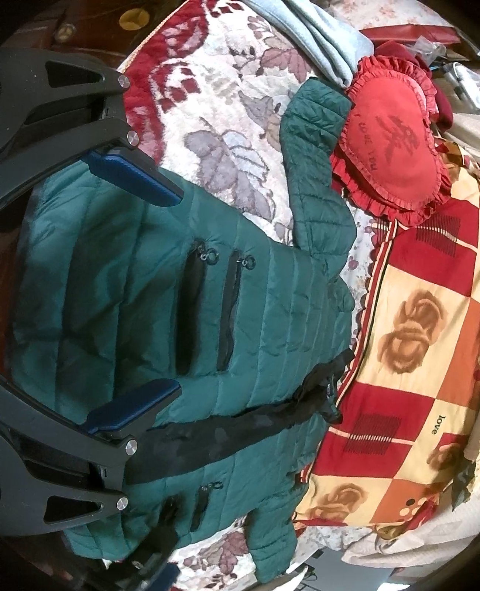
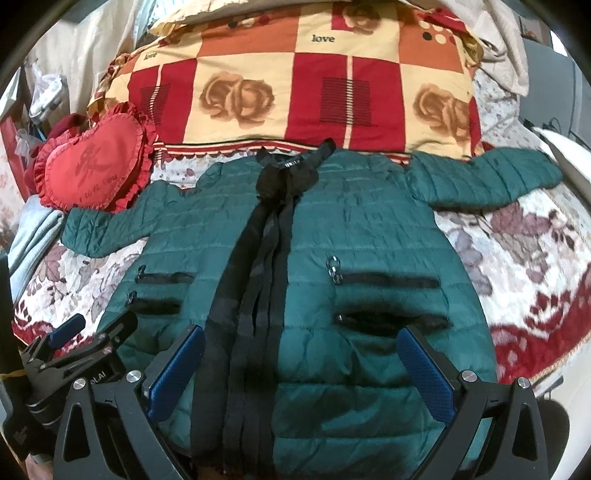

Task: Fold large clothes
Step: 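Move the left gripper over the jacket to the sleeve cuff nearest it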

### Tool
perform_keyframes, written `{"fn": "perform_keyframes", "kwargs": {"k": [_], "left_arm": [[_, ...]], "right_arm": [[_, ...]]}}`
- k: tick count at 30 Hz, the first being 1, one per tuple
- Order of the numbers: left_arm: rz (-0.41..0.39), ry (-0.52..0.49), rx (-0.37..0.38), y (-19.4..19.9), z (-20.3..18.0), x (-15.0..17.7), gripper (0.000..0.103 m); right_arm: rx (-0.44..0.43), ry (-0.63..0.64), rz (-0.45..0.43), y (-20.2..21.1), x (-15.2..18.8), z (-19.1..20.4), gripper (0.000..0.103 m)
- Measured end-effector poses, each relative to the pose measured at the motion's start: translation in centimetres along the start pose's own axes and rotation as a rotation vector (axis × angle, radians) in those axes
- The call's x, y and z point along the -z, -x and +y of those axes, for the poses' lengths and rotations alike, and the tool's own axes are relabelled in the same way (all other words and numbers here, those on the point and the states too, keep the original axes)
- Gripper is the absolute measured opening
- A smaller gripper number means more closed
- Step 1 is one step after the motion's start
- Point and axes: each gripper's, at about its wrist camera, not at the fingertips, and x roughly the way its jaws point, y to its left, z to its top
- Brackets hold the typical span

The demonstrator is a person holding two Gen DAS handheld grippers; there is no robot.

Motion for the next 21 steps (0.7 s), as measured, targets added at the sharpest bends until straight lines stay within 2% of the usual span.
{"fn": "perform_keyframes", "kwargs": {"k": [6,21], "left_arm": [[0.001,0.010,-0.015,-1.0,0.7,-1.7,0.095],[0.015,0.059,-0.049,-4.8,3.1,-6.9,0.095]], "right_arm": [[-0.009,-0.012,-0.034,-0.9,-2.7,0.1,0.103],[-0.032,-0.018,0.016,-6.5,-6.8,1.1,0.103]]}}
